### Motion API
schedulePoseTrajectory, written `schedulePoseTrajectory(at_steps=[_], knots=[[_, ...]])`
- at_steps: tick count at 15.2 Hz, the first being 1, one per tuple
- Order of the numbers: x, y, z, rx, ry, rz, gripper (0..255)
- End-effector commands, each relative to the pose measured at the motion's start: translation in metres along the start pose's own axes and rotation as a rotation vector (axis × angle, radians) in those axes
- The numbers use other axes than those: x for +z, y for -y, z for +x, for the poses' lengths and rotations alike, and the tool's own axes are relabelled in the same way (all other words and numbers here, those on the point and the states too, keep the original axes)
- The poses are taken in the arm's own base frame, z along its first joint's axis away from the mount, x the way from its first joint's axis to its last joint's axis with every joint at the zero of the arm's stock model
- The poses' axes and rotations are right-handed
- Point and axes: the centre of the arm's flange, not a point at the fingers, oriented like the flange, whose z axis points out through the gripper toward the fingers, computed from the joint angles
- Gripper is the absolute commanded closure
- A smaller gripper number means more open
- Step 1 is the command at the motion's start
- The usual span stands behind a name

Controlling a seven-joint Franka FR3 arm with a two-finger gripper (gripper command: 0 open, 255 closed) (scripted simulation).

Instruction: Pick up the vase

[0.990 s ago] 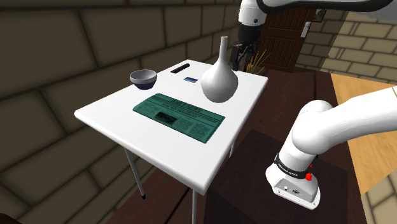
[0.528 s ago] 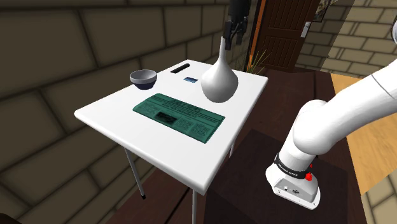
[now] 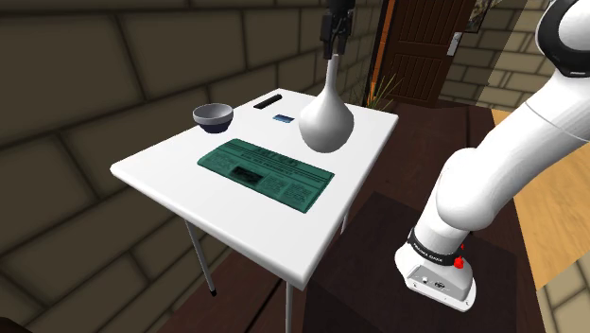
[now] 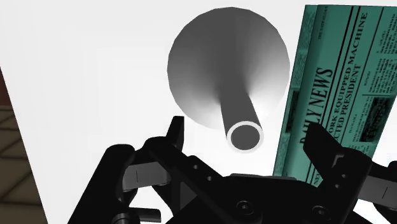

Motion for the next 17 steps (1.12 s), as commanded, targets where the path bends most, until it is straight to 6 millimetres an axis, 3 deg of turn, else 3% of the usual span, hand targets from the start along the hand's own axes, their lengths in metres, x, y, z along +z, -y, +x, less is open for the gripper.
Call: schedulePoseTrajectory(at_steps=[1, 6, 7, 17], knots=[[0.01, 0.0, 0.001, -0.001, 0.0, 0.001, 0], [0.023, 0.0, 0.001, -0.001, 0.0, 0.001, 0], [0.023, 0.0, 0.001, -0.002, 0.0, 0.0, 255], [0.018, 0.0, 0.001, -0.002, 0.0, 0.001, 255]])
